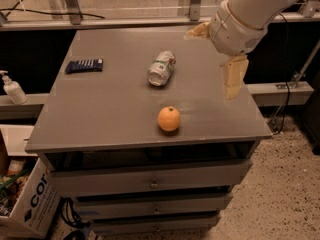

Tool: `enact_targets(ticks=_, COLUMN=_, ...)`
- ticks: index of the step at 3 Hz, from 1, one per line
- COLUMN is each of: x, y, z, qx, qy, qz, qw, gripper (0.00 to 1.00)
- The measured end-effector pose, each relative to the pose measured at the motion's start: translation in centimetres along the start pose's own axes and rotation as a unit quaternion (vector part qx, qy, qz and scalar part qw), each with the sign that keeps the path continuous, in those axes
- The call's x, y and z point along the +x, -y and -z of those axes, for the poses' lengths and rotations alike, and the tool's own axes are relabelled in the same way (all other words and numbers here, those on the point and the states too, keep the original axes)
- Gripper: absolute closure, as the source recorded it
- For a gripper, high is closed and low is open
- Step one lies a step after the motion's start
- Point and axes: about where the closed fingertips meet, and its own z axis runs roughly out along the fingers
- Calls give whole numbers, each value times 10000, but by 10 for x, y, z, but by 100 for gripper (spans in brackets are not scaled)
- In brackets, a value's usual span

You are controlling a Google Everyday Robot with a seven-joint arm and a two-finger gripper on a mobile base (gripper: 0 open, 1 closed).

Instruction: Pick 7up can

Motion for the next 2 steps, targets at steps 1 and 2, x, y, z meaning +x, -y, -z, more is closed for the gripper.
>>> enact_targets(ticks=1, x=-2, y=5, z=-1, qx=94, qy=-92, qz=270, qw=9995, gripper=0)
enact_targets(ticks=2, x=-4, y=23, z=-8, qx=165, qy=-200, qz=877, qw=9958, gripper=0)
